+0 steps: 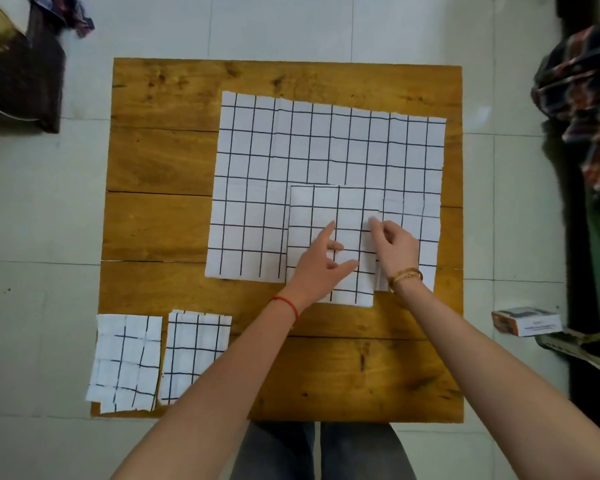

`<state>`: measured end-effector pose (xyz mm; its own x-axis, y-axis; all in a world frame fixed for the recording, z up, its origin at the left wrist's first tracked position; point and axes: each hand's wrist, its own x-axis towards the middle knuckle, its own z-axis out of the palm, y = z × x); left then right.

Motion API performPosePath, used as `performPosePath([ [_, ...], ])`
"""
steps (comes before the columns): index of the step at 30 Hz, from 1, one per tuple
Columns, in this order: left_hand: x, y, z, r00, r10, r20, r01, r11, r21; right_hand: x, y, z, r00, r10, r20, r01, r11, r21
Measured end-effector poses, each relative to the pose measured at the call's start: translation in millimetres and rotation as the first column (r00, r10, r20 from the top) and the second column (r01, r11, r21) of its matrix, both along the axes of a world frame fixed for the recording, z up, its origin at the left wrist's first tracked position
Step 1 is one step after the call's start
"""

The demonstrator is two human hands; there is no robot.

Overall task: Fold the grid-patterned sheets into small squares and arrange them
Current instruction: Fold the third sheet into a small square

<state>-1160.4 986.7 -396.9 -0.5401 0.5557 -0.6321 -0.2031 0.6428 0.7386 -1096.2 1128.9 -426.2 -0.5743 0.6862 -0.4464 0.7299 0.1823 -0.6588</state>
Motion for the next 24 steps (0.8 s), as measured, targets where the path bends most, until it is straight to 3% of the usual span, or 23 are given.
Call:
performPosePath([
  [4, -10.7, -16.9, -7.8, 0.964, -0.059, -0.259, 0.034, 0.995, -0.098, -3.5, 8.9, -11.1, 0.993, 0.033, 0.115, -0.04, 0.997, 0.064],
  [8, -31.8, -34.8, -18.5, 0.853, -0.178, -0.491, 0.078, 0.973, -0.218, -5.0, 11.7, -11.6, 0.976, 0.071, 0.207, -0.098, 0.988, 0.123],
  [11, -47.6, -36.7, -21.9, 0.772, -0.306, -0.558, 0.139, 0.937, -0.321, -9.9, 11.1, -8.5, 0.967, 0.121, 0.223, -0.19, 0.927, 0.323],
  [13, -56.4, -33.6, -25.0, 0.727, -0.397, -0.561, 0.186, 0.9, -0.395, -18.7, 8.1, -7.4, 0.945, 0.241, 0.222, -0.319, 0.83, 0.458],
  [15, -62.7, -29.5, -27.6, 0.683, -0.47, -0.559, 0.212, 0.86, -0.464, -31.3, -0.2, -6.5, 0.874, 0.424, 0.235, -0.482, 0.708, 0.516],
  [18, -67.8, -21.0, -33.0, 0.645, -0.552, -0.529, 0.235, 0.802, -0.55, -52.0, -13.7, -9.0, 0.706, 0.64, 0.305, -0.7, 0.564, 0.437],
  [21, -70.4, -14.9, -38.9, 0.63, -0.594, -0.501, 0.26, 0.769, -0.585, -67.8, -26.0, -13.9, 0.557, 0.721, 0.412, -0.828, 0.447, 0.339],
  [24, -70.8, -12.9, -43.2, 0.62, -0.614, -0.488, 0.263, 0.749, -0.608, -71.0, -29.9, -19.7, 0.506, 0.726, 0.466, -0.862, 0.408, 0.301],
])
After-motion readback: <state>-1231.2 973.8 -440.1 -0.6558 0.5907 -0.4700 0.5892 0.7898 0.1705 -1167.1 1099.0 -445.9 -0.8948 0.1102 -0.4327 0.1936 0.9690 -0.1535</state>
